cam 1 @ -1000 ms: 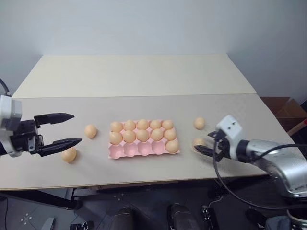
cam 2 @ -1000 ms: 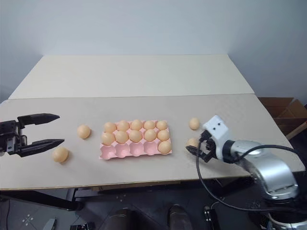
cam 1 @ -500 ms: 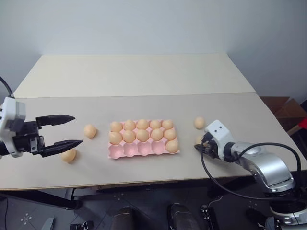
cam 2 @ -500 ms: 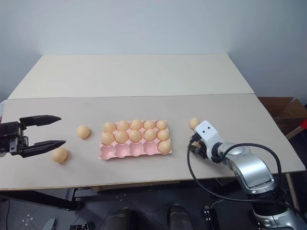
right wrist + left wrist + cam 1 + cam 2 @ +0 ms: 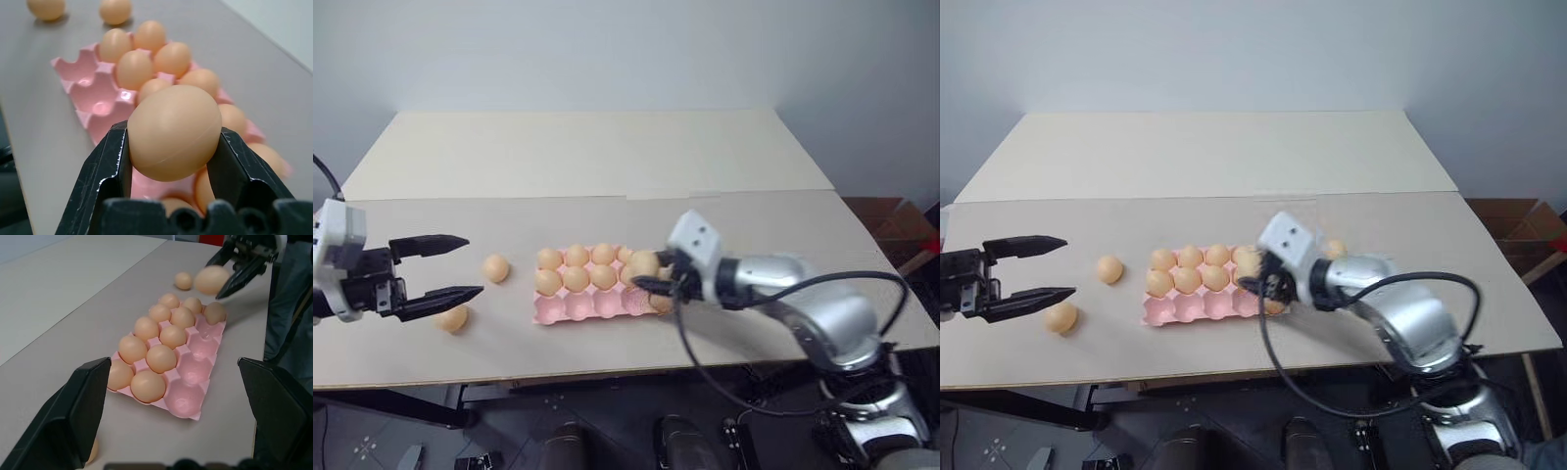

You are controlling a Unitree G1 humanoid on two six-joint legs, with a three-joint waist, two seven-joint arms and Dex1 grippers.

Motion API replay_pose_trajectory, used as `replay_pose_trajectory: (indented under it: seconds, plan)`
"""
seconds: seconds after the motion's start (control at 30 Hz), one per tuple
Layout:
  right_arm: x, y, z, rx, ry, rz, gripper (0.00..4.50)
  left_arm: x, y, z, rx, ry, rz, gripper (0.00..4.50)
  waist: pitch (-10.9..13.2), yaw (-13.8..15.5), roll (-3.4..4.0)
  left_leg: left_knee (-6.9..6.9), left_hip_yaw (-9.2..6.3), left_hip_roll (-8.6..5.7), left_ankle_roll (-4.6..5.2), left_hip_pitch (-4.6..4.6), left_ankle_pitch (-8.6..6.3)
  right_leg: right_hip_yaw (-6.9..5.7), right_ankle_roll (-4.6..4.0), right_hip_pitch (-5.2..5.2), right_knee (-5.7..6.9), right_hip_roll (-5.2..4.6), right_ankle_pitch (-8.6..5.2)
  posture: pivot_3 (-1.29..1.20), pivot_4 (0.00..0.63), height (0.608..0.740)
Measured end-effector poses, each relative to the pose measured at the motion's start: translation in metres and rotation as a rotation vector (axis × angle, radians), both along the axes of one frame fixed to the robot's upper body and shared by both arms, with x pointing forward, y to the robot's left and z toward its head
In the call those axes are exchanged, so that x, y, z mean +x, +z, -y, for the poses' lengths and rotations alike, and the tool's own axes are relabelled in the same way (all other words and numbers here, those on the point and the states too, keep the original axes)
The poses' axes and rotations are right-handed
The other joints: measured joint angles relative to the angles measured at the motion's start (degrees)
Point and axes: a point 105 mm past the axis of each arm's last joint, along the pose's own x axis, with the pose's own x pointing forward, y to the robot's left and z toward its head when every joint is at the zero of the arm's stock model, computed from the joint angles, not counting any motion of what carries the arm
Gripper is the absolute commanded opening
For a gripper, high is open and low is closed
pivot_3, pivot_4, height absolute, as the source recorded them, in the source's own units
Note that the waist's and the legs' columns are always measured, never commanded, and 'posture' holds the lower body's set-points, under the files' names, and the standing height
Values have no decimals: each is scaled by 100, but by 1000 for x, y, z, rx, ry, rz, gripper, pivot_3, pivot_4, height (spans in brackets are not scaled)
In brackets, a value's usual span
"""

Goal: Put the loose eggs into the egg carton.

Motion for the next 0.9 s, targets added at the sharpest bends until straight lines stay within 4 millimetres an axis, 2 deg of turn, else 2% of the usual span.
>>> replay_pose_trajectory:
  seconds: [0.13, 0.27, 0.37, 0.77, 0.83, 0.9]
  plan:
    - [4, -18, 1, -71, -10, -7, 2034, 0, 0, 2, -5, -12, -2, 4500, -1, 13, -1, 3, 2, -3, 0, -5, 0, 0, 1, -1, -3, -4, 1, 0, 150, 740]
    - [7, -18, 6, -103, -24, 21, 3284, 0, 1, 4, -9, -21, 1, 4500, -1, -9, -2, 3, 0, 2, 0, -1, 0, -1, 0, -2, 3, 2, 1, 0, 150, 740]
    - [5, -19, 6, -103, -9, 15, 4380, -1, 1, 8, -6, -39, 1, 4500, -1, -34, -2, 3, 0, 4, 0, 2, 0, 1, 0, -2, 5, 4, 1, 0, 150, 740]
    - [7, -4, 8, -40, -5, 26, 4449, -2, 2, 9, -10, -58, -7, 4500, -1, -19, -2, 3, 1, 3, 0, 1, 0, 0, 0, -2, 4, 3, 1, 0, 150, 740]
    - [9, 5, 14, -12, -18, 39, 4449, -2, 2, 9, -11, -62, -9, 4500, -1, -18, -2, 3, 1, 3, 0, -1, 0, 0, 0, -2, 3, 3, 1, 0, 150, 740]
    - [12, 20, 29, 12, -45, 63, 4449, -3, 2, 10, -18, -74, -12, 4500, 0, -7, -2, 3, 1, 2, 0, -2, 0, 0, 1, -1, 1, 1, 1, 0, 150, 740]
